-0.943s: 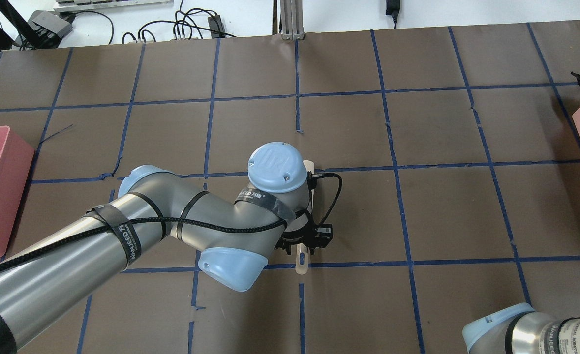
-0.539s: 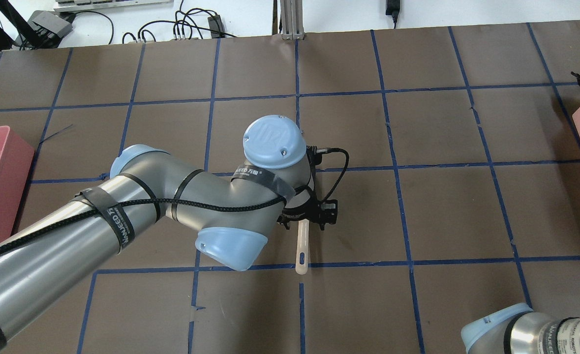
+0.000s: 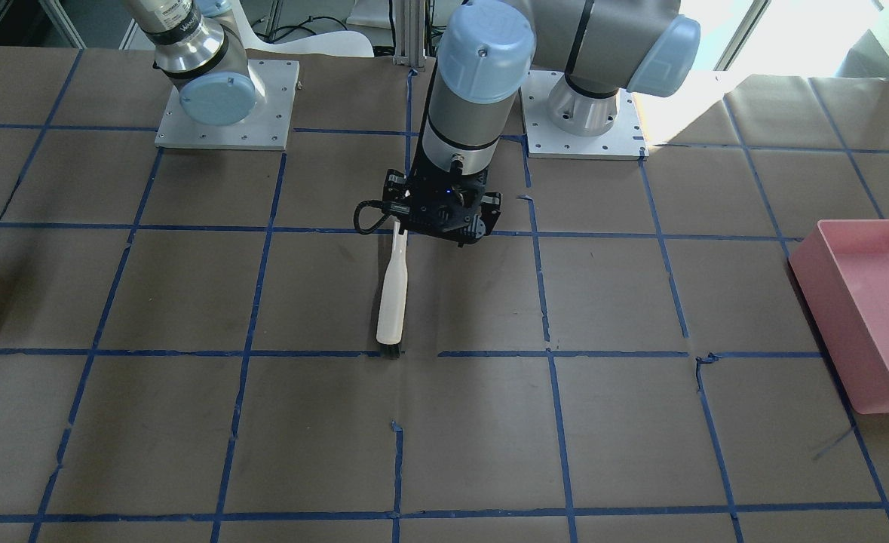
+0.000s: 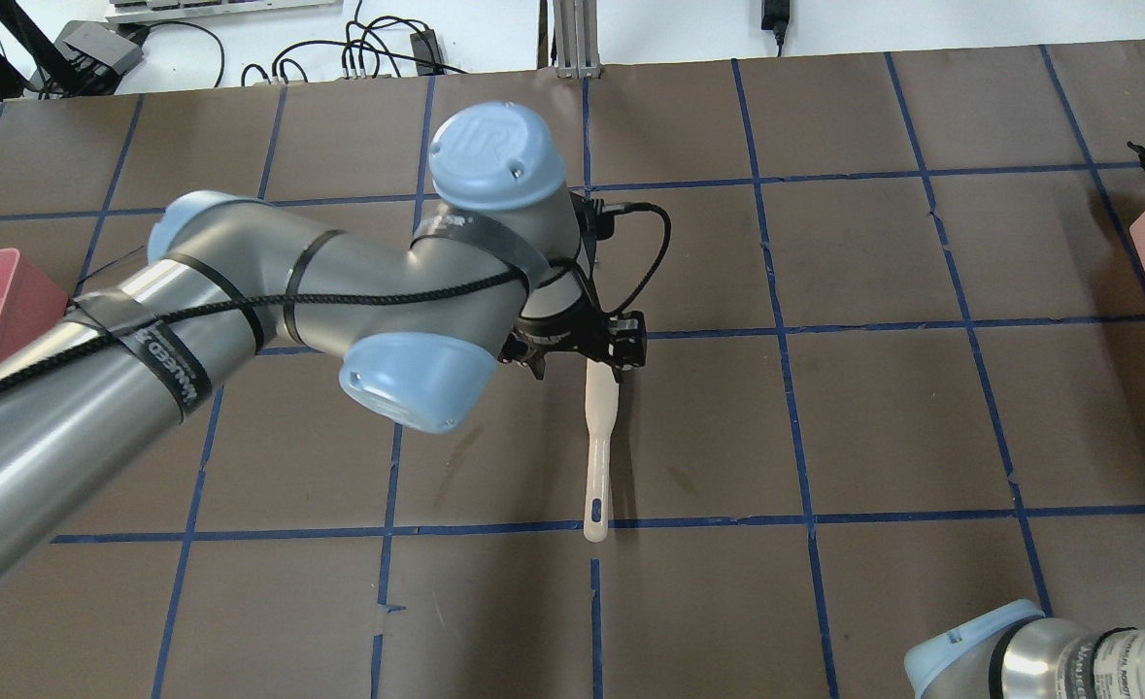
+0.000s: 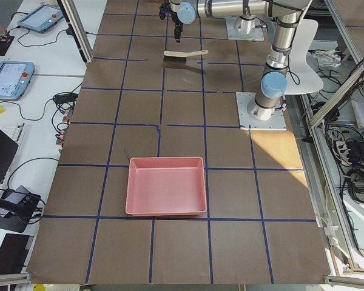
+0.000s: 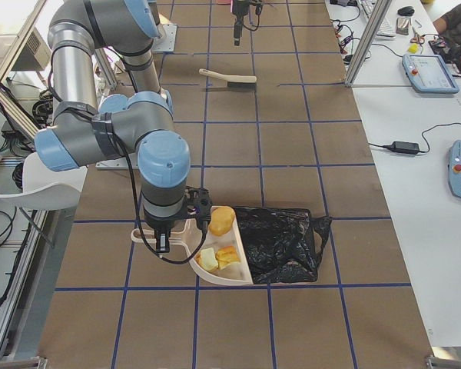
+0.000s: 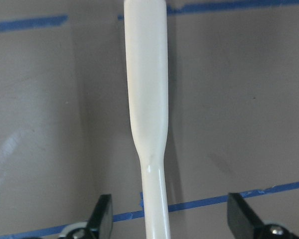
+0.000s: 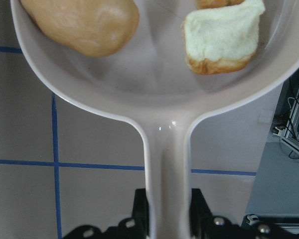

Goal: Sweep and dump trash in nearest bin
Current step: 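Tip the dustpan over the pink bin while the left gripper releases the brush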

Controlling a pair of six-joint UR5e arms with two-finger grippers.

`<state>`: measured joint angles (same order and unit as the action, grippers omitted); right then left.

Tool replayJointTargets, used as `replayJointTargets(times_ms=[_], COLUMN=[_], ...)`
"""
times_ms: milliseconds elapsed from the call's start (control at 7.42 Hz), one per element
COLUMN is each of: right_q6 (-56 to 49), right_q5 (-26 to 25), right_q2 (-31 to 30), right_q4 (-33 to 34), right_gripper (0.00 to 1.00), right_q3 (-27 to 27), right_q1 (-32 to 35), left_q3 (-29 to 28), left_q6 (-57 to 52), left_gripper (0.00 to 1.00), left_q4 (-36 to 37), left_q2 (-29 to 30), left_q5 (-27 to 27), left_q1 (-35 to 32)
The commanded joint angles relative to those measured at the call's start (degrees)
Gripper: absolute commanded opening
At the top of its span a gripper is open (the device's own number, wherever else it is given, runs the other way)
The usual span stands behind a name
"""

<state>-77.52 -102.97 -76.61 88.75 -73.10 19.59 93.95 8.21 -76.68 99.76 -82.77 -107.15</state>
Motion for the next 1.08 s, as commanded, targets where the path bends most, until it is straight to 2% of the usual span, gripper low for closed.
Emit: replayJointTargets(times_ms=[0, 135, 269, 404, 674, 943], right_q6=[0.0, 0.0, 0.0, 0.0, -0.17, -0.96], right_q5=[-2.75, -3.28, -4.77, -6.44, -9.69, -12.68], right_q2=[2.33, 2.95, 3.39, 3.83, 4.45, 4.45], right_q4=[1.15, 1.51, 1.51, 1.6, 1.6, 1.51], right_gripper=[0.01, 0.01, 0.01, 0.01, 0.01, 0.01], right_q3=[2.17, 2.87, 2.88, 2.79, 2.62, 2.53], right_q1=[1.58, 1.94, 2.29, 2.9, 4.74, 7.47], left_q3=[-6.21, -7.62, -8.16, -9.03, -12.36, -10.99], left_q6=[-8.35, -10.47, -11.54, -12.59, -13.13, -13.3], left_gripper=[0.85, 0.86, 0.97, 1.0, 1.0, 1.0], left_q4=[-9.07, -9.71, -10.41, -11.12, -12.26, -12.52], left_q2=[-2.71, -3.52, -4.05, -4.83, -4.41, -5.1], left_q5=[-0.11, -0.98, -1.42, -3.08, -5.62, -5.81], left_q1=[6.49, 9.73, 11.33, 12.3, 12.75, 13.01])
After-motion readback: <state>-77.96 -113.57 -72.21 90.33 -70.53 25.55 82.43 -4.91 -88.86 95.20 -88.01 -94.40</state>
